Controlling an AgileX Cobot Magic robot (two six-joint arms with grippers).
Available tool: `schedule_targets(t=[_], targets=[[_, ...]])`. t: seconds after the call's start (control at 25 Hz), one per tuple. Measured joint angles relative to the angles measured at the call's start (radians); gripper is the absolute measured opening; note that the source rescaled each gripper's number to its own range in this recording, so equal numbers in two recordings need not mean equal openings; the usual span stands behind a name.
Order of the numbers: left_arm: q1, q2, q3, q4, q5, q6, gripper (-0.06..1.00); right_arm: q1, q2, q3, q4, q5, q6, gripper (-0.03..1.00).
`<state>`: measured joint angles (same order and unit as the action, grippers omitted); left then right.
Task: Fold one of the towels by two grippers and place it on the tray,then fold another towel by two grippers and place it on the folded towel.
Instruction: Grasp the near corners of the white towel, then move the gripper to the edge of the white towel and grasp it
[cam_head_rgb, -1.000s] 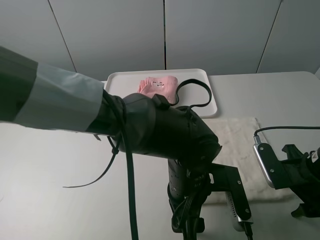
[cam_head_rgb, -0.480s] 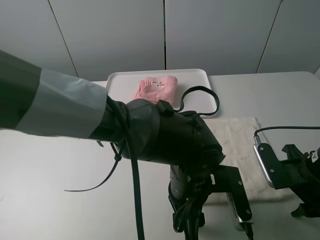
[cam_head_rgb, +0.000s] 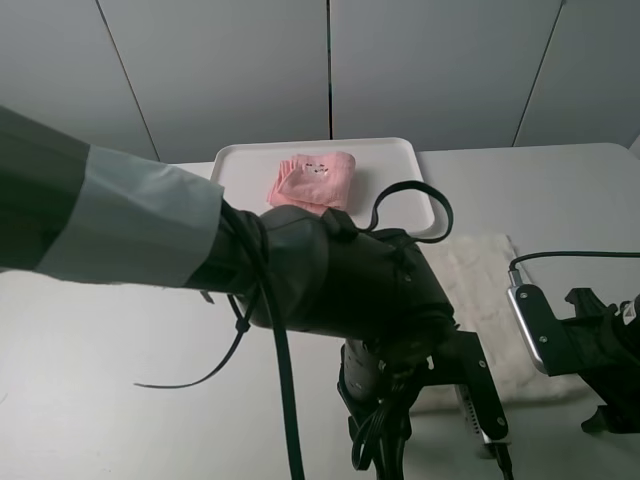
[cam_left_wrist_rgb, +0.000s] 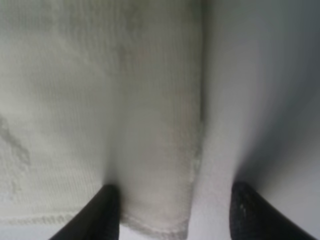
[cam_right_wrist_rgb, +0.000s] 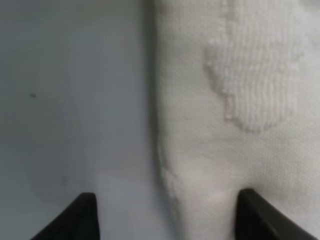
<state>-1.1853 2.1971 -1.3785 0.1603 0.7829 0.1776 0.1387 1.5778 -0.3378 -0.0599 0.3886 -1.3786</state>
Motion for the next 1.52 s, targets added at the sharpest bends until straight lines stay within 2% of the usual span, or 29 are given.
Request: schedule_targets(t=[0.08,0.16,0.4,0.48,0.72,0.88,1.0,1.12,1.16,1.52], targets=[[-0.001,0.000,0.000,0.010,0.000,-0.021,0.61,0.000,0.000,0.000,0.000,-0.002,0.006,0.63],[-0.001,0.000,0.000,0.014,0.000,-0.034,0.53,0.000,0.000,0.000,0.000,-0.002,0.005,0.63],[-0.001,0.005,0.000,0.054,-0.016,-0.041,0.10,0.000,0.000,0.000,0.000,-0.004,0.009,0.63],[-0.001,0.005,0.000,0.066,-0.016,-0.042,0.02,0.000,0.000,0.000,0.000,-0.004,0.009,0.63],[-0.001,0.005,0.000,0.073,-0.016,-0.047,0.00,0.000,0.000,0.000,0.000,-0.006,0.009,0.59],[-0.001,0.005,0.000,0.073,-0.016,-0.047,0.00,0.000,0.000,0.000,0.000,-0.012,0.009,0.52],[-0.001,0.005,0.000,0.073,-0.016,-0.047,0.00,0.000,0.002,0.000,0.000,-0.045,0.011,0.34],[-0.001,0.005,0.000,0.073,-0.016,-0.047,0.00,0.000,0.004,0.000,0.000,-0.085,0.011,0.07],[-0.001,0.005,0.000,0.073,-0.016,-0.047,0.00,0.000,0.006,0.000,0.000,-0.090,0.011,0.03],[-0.001,0.003,0.000,0.073,-0.018,-0.047,0.00,0.000,0.008,0.000,0.000,-0.094,0.014,0.00]])
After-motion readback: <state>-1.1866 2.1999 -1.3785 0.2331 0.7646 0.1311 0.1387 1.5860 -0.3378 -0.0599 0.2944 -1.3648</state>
